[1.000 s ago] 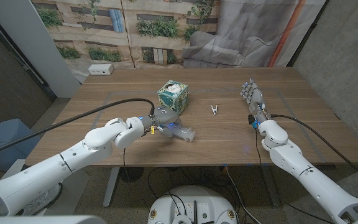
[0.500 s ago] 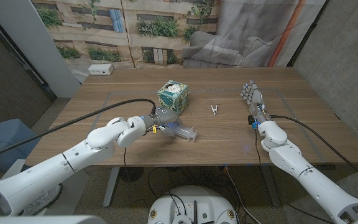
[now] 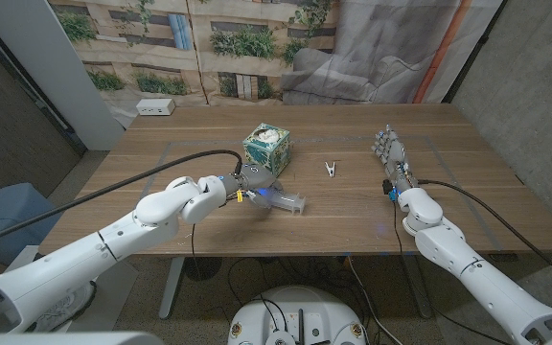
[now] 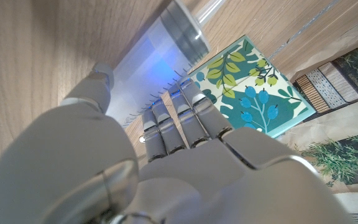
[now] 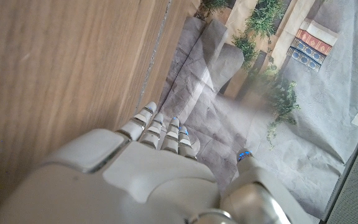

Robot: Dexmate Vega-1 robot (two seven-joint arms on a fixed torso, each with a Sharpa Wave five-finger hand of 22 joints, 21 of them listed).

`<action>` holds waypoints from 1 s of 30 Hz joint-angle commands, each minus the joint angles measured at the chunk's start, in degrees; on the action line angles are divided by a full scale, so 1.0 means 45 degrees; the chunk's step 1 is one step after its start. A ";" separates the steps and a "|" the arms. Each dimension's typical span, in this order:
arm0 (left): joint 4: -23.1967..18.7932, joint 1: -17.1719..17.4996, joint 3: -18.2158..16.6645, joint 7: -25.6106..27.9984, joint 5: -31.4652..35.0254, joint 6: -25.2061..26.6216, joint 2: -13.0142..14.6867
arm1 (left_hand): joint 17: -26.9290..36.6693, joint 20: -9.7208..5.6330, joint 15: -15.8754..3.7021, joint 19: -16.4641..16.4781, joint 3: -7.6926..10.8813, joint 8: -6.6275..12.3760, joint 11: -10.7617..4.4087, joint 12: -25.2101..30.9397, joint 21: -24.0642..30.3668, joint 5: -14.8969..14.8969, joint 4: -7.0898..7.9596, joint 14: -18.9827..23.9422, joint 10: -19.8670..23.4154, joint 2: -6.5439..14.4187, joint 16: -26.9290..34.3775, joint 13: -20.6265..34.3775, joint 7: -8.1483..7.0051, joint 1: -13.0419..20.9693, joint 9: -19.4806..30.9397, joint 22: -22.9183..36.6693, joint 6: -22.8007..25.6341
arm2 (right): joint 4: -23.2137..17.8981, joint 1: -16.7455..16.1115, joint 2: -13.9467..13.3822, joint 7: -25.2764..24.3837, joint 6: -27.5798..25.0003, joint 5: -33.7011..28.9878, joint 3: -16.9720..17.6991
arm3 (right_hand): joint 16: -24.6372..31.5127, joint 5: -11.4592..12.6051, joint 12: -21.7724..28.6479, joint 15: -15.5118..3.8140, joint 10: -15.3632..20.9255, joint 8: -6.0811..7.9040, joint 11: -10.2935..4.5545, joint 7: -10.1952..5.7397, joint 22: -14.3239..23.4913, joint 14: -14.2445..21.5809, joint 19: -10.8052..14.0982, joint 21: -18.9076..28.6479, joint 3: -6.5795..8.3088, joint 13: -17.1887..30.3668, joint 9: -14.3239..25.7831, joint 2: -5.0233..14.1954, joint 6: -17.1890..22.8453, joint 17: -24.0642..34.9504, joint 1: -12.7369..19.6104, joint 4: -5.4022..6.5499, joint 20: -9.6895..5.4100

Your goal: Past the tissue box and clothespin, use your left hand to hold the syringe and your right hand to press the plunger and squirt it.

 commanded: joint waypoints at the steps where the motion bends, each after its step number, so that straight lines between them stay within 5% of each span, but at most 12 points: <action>1: -0.0048 -0.0193 0.0056 -0.0326 -0.0008 -0.0103 0.0005 | 0.0005 -0.0923 -0.1471 -0.0451 -0.0367 0.0055 -0.0029 -0.0024 -0.0041 0.0115 0.0051 -0.0435 -0.0479 -0.0336 0.0061 0.0013 0.0010 0.0034 -0.0023 -0.0017 -0.0466 | -0.0018 -0.0089 0.0060 -0.0147 0.0026 -0.0010 -0.0012 | 0.0000 0.0099 0.0112 -0.0028 0.0124 0.0110 -0.0011 0.0005 0.0035 0.0090 0.0057 0.0060 0.0022 0.0030 0.0022 0.0170 0.0101 0.0021 0.0016 0.0017 0.0013; 13: -0.0018 -0.0506 0.0070 -0.1323 -0.0342 0.0095 -0.0117 | 0.0000 -0.0653 -0.1039 -0.1834 -0.1431 0.0138 0.0249 -0.0079 -0.0068 0.0153 0.0263 -0.1603 -0.1920 -0.1025 0.0061 -0.0068 0.0108 -0.0399 -0.0081 -0.0070 -0.1223 | 0.0140 -0.0048 0.0146 -0.0022 0.0127 0.0082 -0.0033 | 0.0013 0.0099 0.0111 -0.0003 0.0124 0.0110 0.0000 -0.0028 0.0037 0.0116 0.0093 0.0057 0.0016 0.0032 0.0022 0.0173 0.0114 0.0025 0.0019 0.0041 0.0046; 30: -0.0755 -0.0242 -0.0249 -0.1870 -0.0983 0.0964 0.0013 | 0.0002 -0.0569 -0.0255 -0.4142 -0.2299 0.0109 0.0687 -0.0034 -0.0120 0.0134 0.0479 -0.3765 -0.3805 -0.0871 0.0049 -0.0109 0.0592 -0.1327 -0.0132 -0.0082 -0.2412 | -0.0046 -0.0093 0.0077 -0.0298 -0.0042 -0.0060 -0.0021 | 0.0009 0.0100 0.0112 0.0004 0.0132 0.0101 0.0003 -0.0054 0.0039 0.0094 0.0107 0.0045 0.0005 0.0034 0.0022 0.0181 0.0100 0.0034 0.0018 0.0078 0.0057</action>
